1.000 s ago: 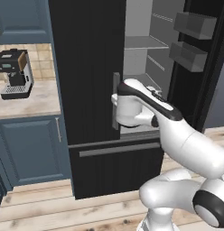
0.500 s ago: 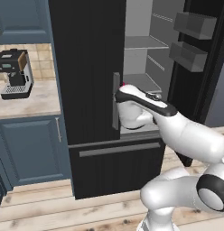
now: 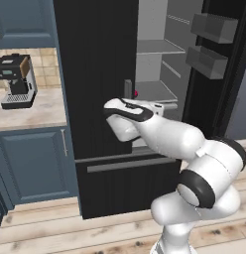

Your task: Take the donuts from the fridge and place them on the empty tray on the dining counter.

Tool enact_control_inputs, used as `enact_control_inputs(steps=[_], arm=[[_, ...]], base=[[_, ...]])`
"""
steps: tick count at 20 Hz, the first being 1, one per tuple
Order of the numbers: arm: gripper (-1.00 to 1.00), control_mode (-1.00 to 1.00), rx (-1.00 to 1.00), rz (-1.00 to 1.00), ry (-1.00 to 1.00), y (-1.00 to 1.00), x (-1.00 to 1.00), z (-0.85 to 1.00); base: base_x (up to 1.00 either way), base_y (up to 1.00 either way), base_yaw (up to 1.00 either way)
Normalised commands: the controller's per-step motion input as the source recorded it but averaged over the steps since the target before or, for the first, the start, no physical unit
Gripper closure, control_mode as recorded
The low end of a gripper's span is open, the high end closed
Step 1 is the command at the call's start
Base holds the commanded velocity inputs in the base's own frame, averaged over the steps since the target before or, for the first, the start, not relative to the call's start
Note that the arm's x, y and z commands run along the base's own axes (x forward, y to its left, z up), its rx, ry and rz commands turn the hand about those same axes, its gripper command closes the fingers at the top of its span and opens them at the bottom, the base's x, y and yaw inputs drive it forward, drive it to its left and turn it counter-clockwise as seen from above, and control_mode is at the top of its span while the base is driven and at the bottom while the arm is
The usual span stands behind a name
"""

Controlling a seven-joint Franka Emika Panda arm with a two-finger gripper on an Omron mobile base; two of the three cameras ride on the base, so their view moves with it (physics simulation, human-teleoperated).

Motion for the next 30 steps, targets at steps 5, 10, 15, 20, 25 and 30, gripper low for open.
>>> enact_control_inputs(steps=[5,10,15,20,25,30], arm=[[-1.00,-1.00,0.00,0.11,0.03,-0.33,0.12,0.02],[-1.00,-1.00,-0.05,0.22,0.03,-0.55,0.00,0.00],[-1.00,-1.00,-0.17,0.24,0.10,-0.35,0.00,-0.01],[-1.00,-1.00,-0.13,0.25,0.11,-0.01,0.00,-0.16],[-1.00,-1.00,-0.01,0.06,-0.04,0.00,-0.07,-0.28],[-1.00,-1.00,0.06,-0.05,0.04,0.00,-0.02,-0.52]], base=[[0.00,0.00,0.00],[0.00,0.00,0.00],[0.00,0.00,0.00],[0.00,0.00,0.00],[0.00,0.00,0.00],[0.00,0.00,0.00]])
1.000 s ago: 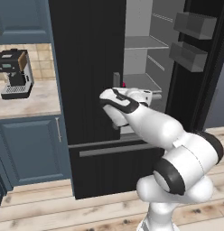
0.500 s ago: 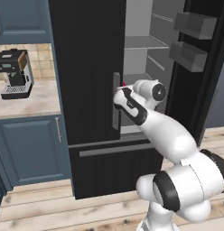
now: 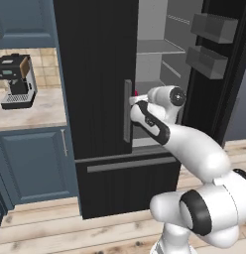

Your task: Take the donuts from the fridge and place them on the empty tray on the dining counter.

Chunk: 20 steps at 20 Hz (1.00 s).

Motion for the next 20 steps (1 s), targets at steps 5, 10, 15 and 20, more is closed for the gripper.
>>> enact_control_inputs(steps=[5,10,15,20], arm=[[-1.00,-1.00,0.02,-0.08,0.00,0.00,0.24,-0.39],[-1.00,-1.00,0.00,-0.01,-0.05,0.15,0.61,-0.08],[-1.00,-1.00,0.00,0.00,0.00,0.03,0.64,-0.05],[-1.00,-1.00,0.00,0.00,0.00,0.00,0.59,-0.06]], base=[[0.00,0.00,0.00],[0.00,0.00,0.00],[0.00,0.00,0.00],[0.00,0.00,0.00]])
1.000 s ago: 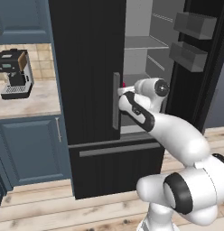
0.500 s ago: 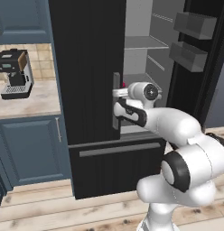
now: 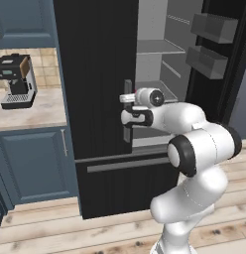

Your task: Take the donuts from the fridge and place them on the empty tray on the dining counter.

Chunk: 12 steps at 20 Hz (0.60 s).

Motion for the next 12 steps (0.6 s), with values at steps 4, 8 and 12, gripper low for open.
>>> enact_control_inputs(steps=[4,8,12], arm=[[-1.00,-1.00,0.00,-0.03,0.00,0.00,0.56,-0.07],[-1.00,-1.00,0.00,-0.02,0.00,0.00,0.54,-0.14],[-1.00,-1.00,0.00,-0.04,0.00,0.04,0.59,-0.15]], base=[[0.00,0.00,0.00],[0.00,0.00,0.00],[0.00,0.00,0.00]])
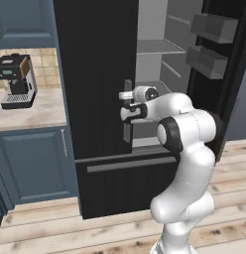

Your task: Take the donuts from the fridge and place them on the empty tray on the dining counter.

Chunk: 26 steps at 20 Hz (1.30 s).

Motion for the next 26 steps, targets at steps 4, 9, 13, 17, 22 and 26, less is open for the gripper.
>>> enact_control_inputs(steps=[4,9,13,17,22,26], arm=[[-1.00,-1.00,-0.01,-0.05,0.00,0.11,0.63,-0.06],[-1.00,-1.00,-0.03,-0.07,0.00,0.43,0.62,-0.07],[-1.00,-1.00,-0.01,-0.06,0.00,0.77,0.58,-0.11],[-1.00,-1.00,0.00,-0.05,0.00,0.77,0.60,-0.09],[1.00,-1.00,0.04,-0.06,0.06,0.91,0.59,-0.08],[1.00,-1.00,0.29,0.30,0.38,0.95,0.02,0.00]], base=[[0.00,0.00,0.00],[0.00,0.00,0.00],[0.00,0.00,0.00],[0.00,0.00,0.00],[0.00,0.00,0.00],[0.00,0.00,0.00]])
